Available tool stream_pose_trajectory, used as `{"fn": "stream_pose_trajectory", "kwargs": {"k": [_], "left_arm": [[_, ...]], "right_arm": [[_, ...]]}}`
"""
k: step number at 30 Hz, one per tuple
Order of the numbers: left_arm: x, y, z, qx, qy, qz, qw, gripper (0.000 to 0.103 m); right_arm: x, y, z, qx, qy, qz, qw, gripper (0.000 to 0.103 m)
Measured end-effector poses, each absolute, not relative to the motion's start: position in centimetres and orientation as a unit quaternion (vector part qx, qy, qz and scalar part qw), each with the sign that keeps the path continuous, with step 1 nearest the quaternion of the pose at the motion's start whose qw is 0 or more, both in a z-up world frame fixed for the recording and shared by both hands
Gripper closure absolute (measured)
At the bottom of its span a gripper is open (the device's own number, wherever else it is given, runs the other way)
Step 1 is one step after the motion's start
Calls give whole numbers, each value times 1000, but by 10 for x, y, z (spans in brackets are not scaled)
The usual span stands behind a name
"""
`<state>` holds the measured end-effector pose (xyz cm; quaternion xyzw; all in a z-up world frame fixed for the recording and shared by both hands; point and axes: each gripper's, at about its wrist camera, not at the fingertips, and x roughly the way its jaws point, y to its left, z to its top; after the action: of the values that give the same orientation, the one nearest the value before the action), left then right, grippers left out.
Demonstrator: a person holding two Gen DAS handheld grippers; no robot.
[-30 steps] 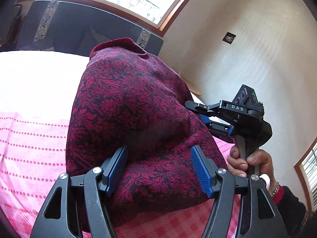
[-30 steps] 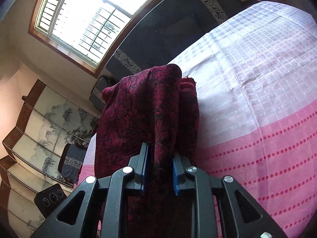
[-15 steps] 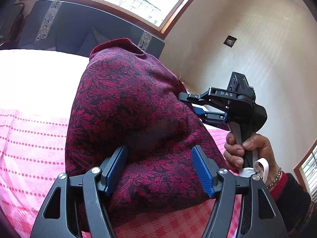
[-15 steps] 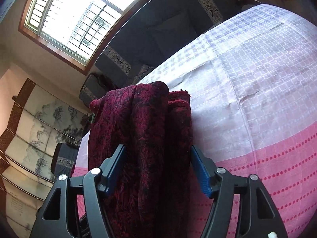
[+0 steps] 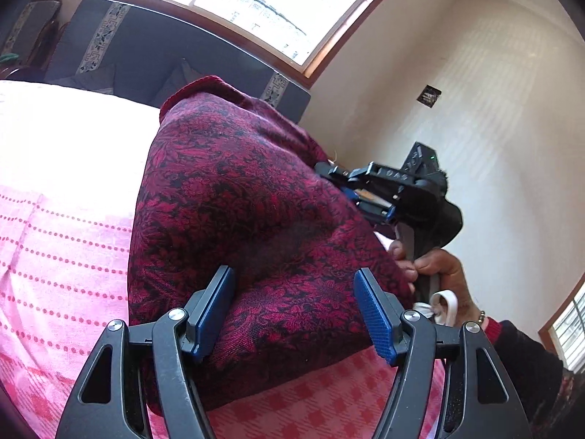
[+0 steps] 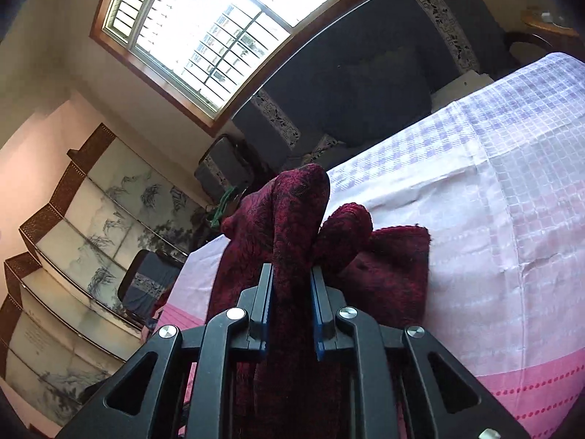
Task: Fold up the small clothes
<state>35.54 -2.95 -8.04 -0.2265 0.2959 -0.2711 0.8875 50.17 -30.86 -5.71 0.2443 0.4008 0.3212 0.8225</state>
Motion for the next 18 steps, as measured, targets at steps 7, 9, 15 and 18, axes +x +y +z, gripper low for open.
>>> {"fn": "stream_pose_trajectory", "kwargs": {"k": [7,9,15,18], "left_arm": [[360,-29,-83,-239,309,-274,879,31],[360,-28,-85,-241,309,-272,879,31],[361,-27,-86,-244,309,-274,877,30],[364,-24,-84,-244,310,-274,877,30]], "right_arm": [[493,-342,-93,318,397,316,801,77],[488,-347,-82,328,387,311,804,77],[421,-350,-44,252,382,321,829,47],[402,-335,-47,214,410,316,828,39]]}}
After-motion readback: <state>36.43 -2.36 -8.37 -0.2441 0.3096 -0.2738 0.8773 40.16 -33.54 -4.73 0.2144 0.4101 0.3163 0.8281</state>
